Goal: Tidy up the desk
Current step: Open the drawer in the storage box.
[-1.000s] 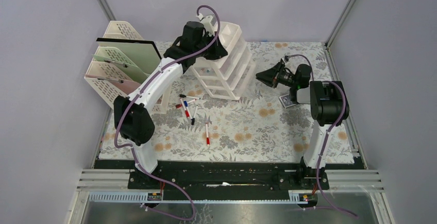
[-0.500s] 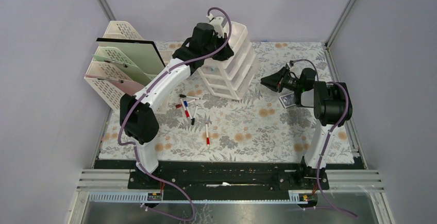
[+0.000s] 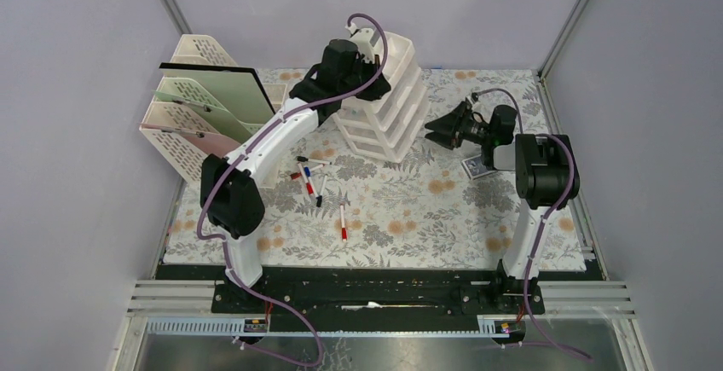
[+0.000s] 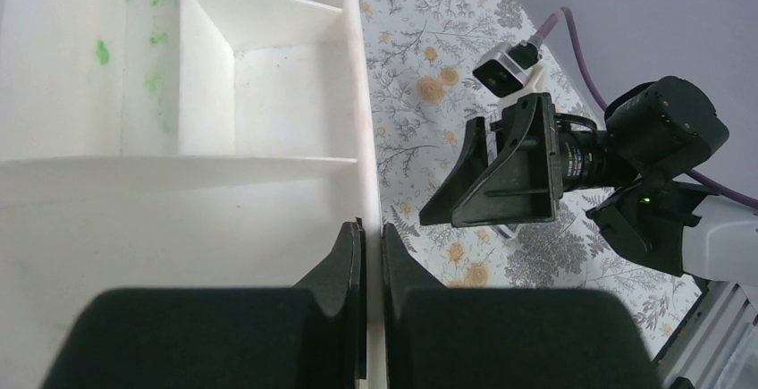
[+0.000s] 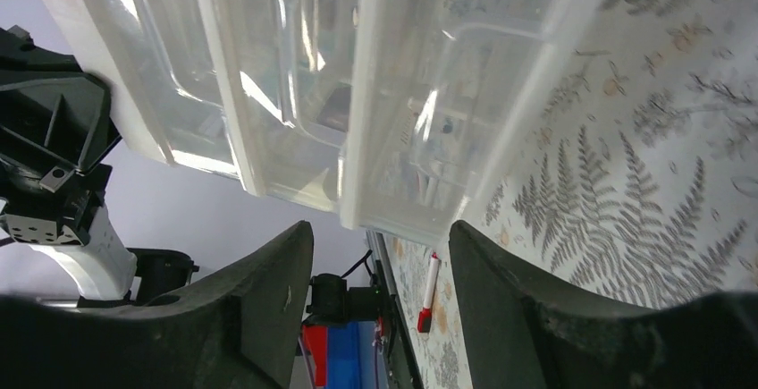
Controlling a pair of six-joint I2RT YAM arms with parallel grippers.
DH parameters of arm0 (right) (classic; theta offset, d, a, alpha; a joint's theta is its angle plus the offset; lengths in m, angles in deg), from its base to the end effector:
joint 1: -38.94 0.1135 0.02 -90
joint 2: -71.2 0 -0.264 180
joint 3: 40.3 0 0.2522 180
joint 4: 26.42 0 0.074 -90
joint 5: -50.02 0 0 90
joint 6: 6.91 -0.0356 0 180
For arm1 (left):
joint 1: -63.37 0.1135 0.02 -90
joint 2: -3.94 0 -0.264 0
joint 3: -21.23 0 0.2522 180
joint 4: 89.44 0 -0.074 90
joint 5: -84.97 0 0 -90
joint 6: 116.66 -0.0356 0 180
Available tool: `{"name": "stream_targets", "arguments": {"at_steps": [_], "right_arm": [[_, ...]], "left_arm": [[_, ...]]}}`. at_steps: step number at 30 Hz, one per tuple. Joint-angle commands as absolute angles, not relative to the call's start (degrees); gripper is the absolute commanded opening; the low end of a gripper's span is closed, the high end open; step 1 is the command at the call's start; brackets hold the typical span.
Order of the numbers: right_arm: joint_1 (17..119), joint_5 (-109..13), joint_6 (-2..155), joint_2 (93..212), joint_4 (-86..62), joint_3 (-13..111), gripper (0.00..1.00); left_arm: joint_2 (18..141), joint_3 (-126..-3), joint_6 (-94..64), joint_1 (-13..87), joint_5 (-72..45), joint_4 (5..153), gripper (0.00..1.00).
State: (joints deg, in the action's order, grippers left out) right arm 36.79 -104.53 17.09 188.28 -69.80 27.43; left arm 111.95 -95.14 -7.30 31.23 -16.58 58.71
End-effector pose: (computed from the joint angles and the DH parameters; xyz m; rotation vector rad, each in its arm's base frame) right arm 0.3942 0.0174 0.1479 0.1506 1.9414 1.7135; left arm 0.3781 -0.2460 0.3578 0.3637 2.0248 -0.7718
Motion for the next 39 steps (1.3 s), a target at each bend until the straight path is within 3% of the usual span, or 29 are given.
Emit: {"name": "stream_targets", "arguments": {"at_steps": [1, 15, 30, 39], "right_arm": [[40.20, -105.39, 12.18, 189.84, -77.80, 32.84, 0.65], [43.00, -101.46, 21.03, 190.91, -66.50, 36.01, 0.67], [40.90, -98.37, 40.06, 184.85, -53.10, 39.68, 0.70], [41.49, -99.55, 27.63, 184.76, -68.76, 34.24, 0.71]], "left_arm": [[120.57, -89.40, -3.49, 31.16, -19.89, 54.12, 0.00], [119.36, -89.26, -1.88, 31.61, -21.00, 53.81, 0.00], [115.21, -101.31, 1.11, 32.97, -23.81, 48.06, 0.00], [110.58, -100.92, 5.89, 33.79, -24.24, 49.25, 0.00]]}}
